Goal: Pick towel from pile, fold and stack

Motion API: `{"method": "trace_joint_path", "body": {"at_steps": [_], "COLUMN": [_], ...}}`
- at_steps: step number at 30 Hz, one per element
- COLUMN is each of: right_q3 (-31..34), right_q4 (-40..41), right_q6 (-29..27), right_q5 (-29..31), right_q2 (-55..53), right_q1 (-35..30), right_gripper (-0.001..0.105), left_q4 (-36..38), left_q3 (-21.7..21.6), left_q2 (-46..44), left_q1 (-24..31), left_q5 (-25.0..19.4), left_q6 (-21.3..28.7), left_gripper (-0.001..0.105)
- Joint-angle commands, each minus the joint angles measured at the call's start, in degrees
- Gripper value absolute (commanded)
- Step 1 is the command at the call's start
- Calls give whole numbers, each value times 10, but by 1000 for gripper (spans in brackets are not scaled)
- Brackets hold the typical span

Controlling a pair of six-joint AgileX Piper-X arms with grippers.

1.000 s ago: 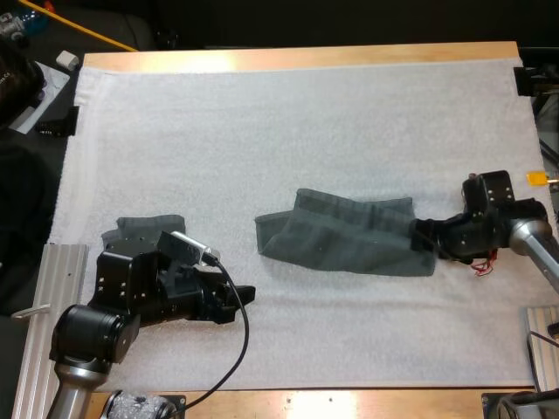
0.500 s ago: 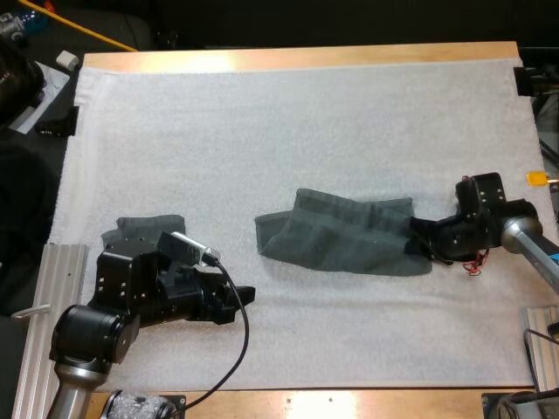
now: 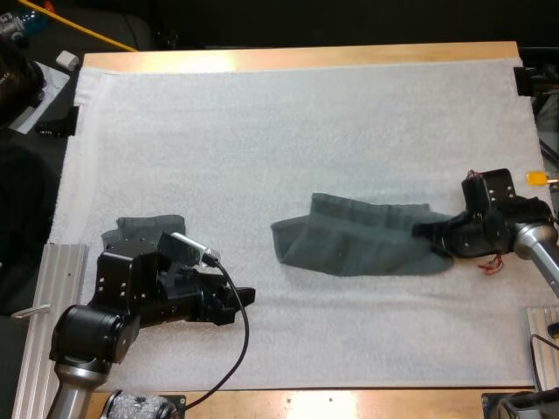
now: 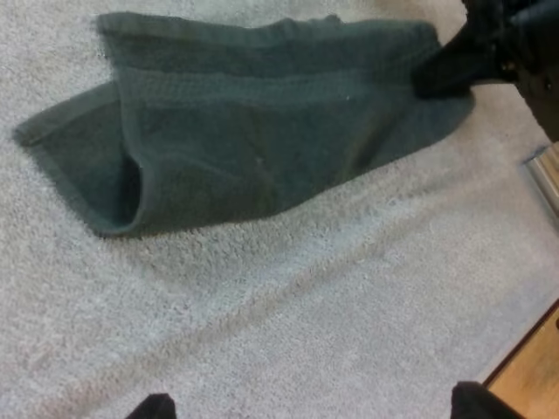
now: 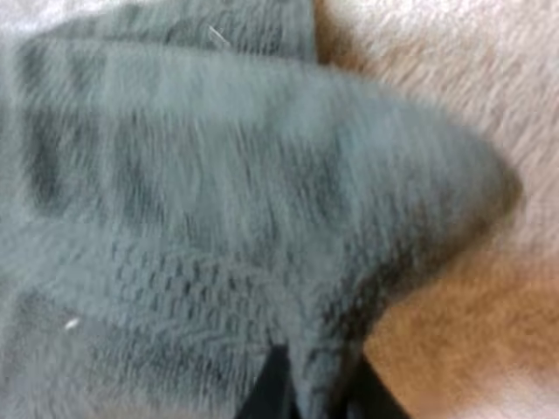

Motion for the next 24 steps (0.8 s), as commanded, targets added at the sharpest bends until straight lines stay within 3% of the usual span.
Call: {"method": "trace_joint_path", "body": {"at_steps": [1,5,9,14,20,22,24], "right_q3": [-10,-43,-65,-69,-66,-65,-64], "right_q4": [49,115,148,136,64,81,52], "right_q6": [-53,-124,-141,-93,28,-6,37], "right_q5": [114,212,229,167,98,124,101], "right_q2": [-32,-56,-64,-54,-9,-19,10], "right_q1": [-1,-2,7,64,156,150,189], "right_gripper": [0,0,0,0,1,0,1], "left_q4": [5,5,2,2,2,-1,2], "left_q3": [-3,-4,-4,-4,-4,-2,-3], "left_q2": [-2,-2,-2,-2,-2,-2,-1], "left_q1": [-2,-1,-1,-2,-1,-2,-1], "left_q5": [8,8,7,8,11,8,8], "left_q6": [-2,-1,-3,-4,-4,-3,-3], "left_gripper": [61,61,61,61,61,61,60]}}
